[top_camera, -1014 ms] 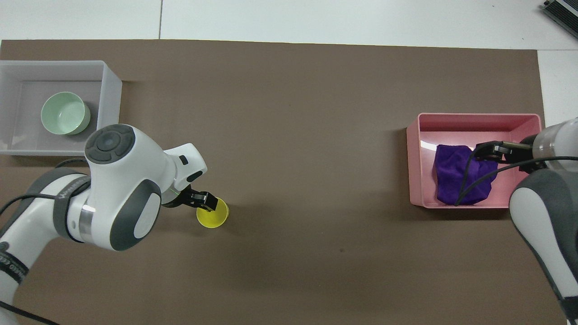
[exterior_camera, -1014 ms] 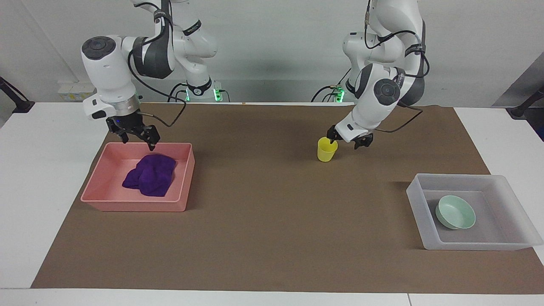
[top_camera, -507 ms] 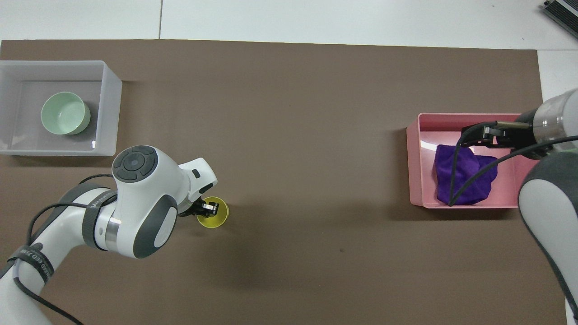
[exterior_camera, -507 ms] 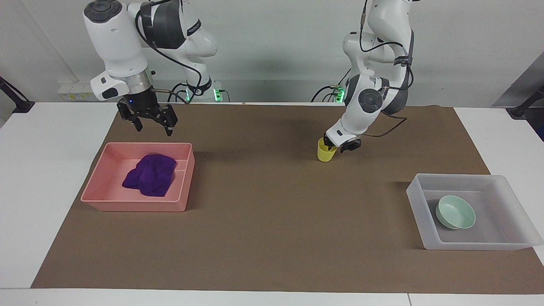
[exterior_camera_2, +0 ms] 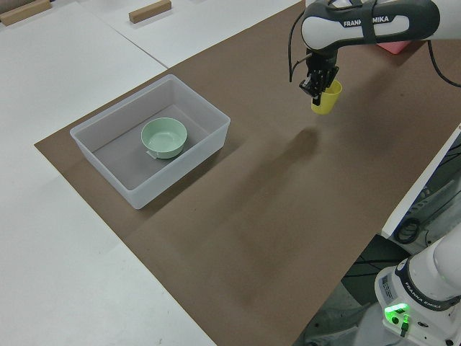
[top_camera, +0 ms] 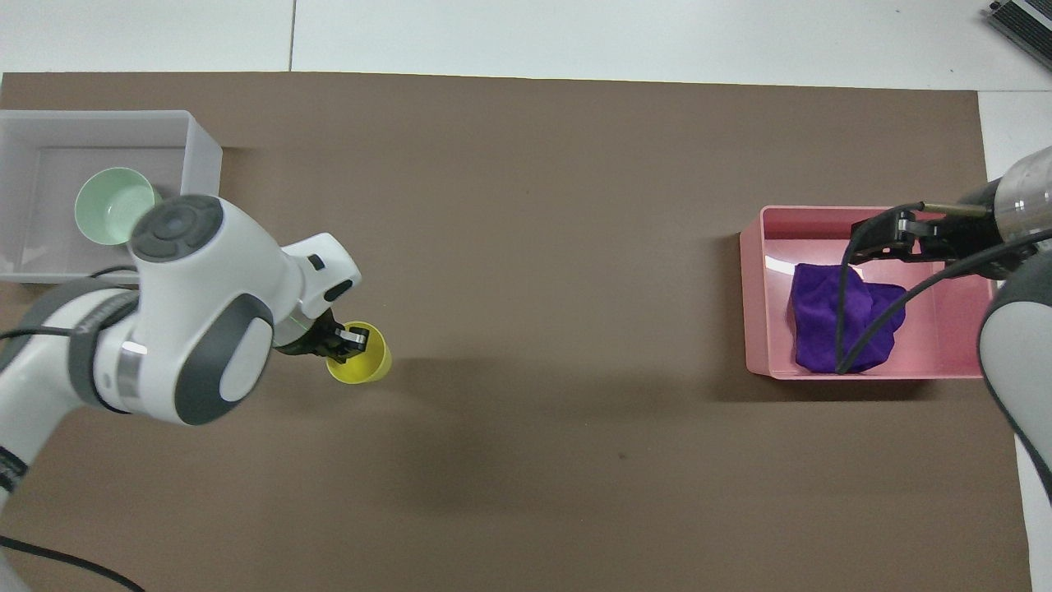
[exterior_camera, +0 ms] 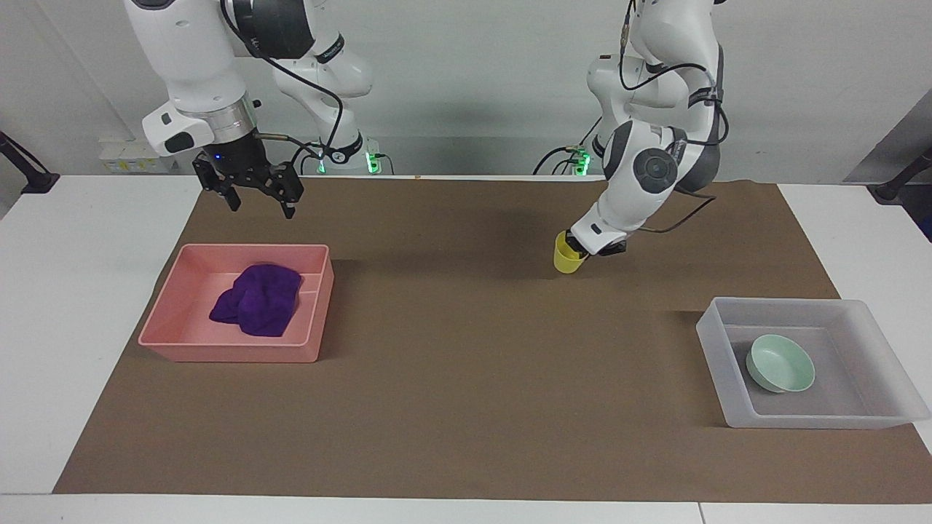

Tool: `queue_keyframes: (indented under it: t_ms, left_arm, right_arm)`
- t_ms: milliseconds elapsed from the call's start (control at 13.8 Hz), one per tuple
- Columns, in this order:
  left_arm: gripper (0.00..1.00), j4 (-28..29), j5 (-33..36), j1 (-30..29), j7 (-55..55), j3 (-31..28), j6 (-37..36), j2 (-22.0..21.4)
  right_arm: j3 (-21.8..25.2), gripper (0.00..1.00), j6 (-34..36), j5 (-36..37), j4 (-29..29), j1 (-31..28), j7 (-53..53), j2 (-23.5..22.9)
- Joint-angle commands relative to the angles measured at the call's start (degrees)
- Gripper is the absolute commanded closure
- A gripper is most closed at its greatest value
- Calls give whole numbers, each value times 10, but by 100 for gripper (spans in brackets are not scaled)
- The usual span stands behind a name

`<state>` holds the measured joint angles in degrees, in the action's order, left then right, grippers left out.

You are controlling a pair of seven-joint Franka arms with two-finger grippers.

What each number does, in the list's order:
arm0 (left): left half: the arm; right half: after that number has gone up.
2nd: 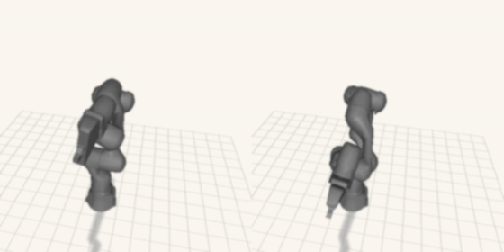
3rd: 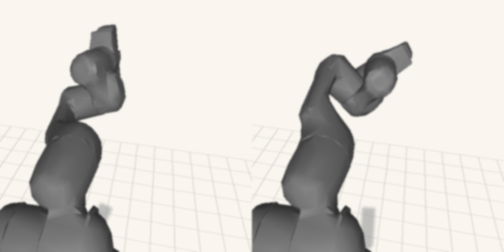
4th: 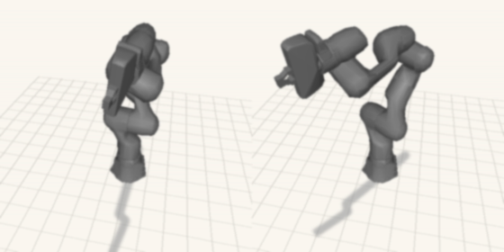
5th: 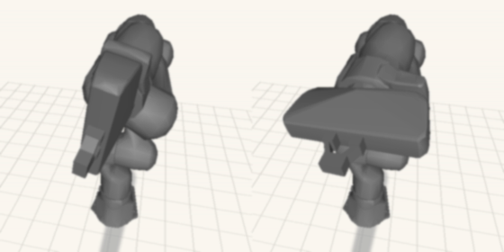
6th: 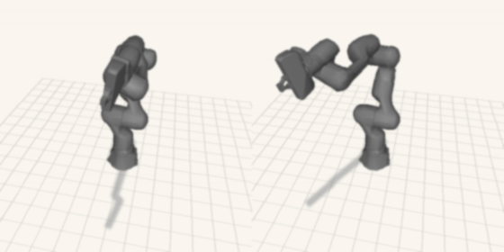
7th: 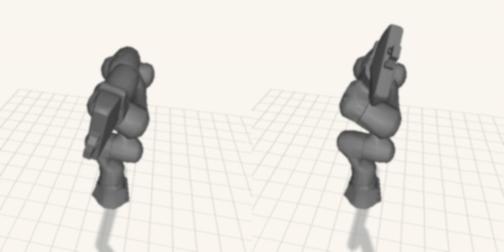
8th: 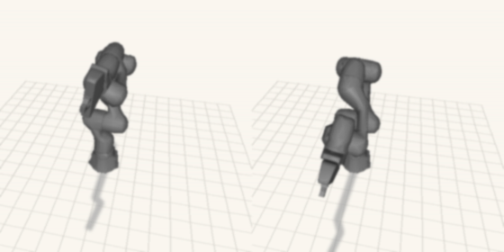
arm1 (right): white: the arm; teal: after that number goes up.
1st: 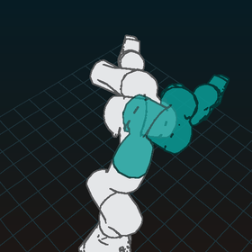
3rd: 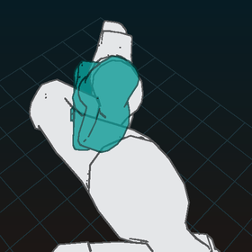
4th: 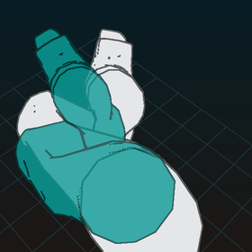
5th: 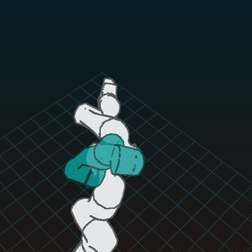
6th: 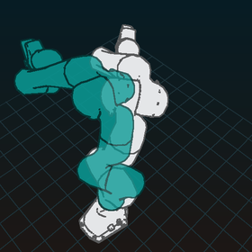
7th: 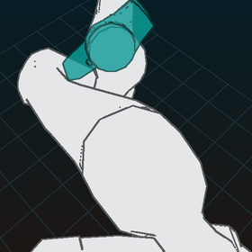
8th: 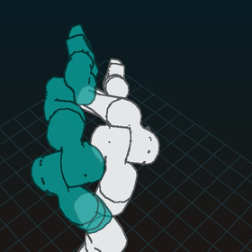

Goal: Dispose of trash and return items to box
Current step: 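Carry the yellow cup into the green bowl and open the left gripper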

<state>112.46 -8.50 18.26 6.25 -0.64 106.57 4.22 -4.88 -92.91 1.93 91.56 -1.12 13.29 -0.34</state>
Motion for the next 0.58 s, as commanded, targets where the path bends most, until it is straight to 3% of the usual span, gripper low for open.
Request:
queue_keyframes:
  t_ms: [0, 217, 507]
  left_arm:
    - [100, -100, 1, -94, -11, 1, -64, 4]
    - [100, -172, 33, -179, -26, 1, -51, 17]
    - [100, -256, 43, -276, -48, 1, -7, 111]
  right_arm:
    - [-4, 0, 8, -9, 3, -6, 5, 5]
    - [-4, 0, 8, -9, 3, -12, 5, 6]
    - [-4, 0, 7, -9, 3, -11, 5, 5]
